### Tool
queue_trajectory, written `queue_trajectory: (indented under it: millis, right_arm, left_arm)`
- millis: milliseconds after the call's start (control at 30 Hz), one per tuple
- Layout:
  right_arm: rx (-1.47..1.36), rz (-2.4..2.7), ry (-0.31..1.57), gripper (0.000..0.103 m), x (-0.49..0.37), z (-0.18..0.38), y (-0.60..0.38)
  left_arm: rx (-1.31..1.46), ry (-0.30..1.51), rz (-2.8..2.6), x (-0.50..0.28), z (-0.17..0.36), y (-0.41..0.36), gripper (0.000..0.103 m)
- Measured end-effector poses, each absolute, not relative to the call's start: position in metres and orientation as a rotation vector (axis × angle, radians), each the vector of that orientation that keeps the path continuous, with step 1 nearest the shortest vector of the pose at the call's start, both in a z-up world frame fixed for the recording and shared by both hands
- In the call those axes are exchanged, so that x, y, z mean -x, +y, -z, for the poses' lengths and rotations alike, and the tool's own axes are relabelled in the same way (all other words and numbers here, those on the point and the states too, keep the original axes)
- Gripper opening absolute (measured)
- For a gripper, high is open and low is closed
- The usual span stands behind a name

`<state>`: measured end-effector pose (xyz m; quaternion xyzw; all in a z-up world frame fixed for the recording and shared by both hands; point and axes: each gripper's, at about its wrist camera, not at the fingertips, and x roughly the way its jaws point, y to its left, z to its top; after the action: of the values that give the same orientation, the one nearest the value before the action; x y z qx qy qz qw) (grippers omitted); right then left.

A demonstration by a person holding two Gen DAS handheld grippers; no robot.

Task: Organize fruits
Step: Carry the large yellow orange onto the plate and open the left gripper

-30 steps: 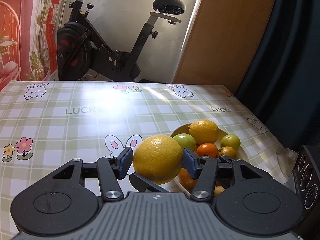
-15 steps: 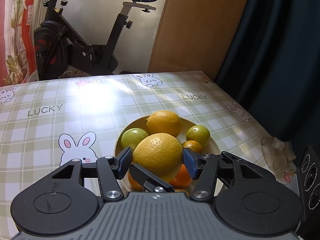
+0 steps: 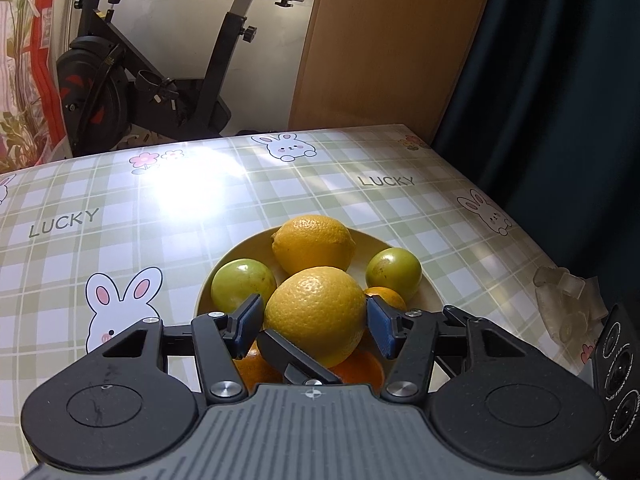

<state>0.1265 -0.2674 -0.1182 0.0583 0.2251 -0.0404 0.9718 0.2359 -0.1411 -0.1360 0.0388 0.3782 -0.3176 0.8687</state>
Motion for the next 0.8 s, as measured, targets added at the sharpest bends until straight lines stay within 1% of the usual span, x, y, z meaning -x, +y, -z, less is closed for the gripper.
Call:
queue_trajectory:
  millis: [133,800]
  right_arm:
    - [-0.109,0.072,0.455,0.065,-0.122,0.127,-0.264]
    - [-0.099,0.095,0.466,0.067,-0.115,0.128,-0.263]
  left_arm:
    - [-0.067,0.803,0.674,-0.237,0.137,-0.14,0.059]
    - [-0.03,0.824,0.712,-0.227,0.137,-0.142,0.059]
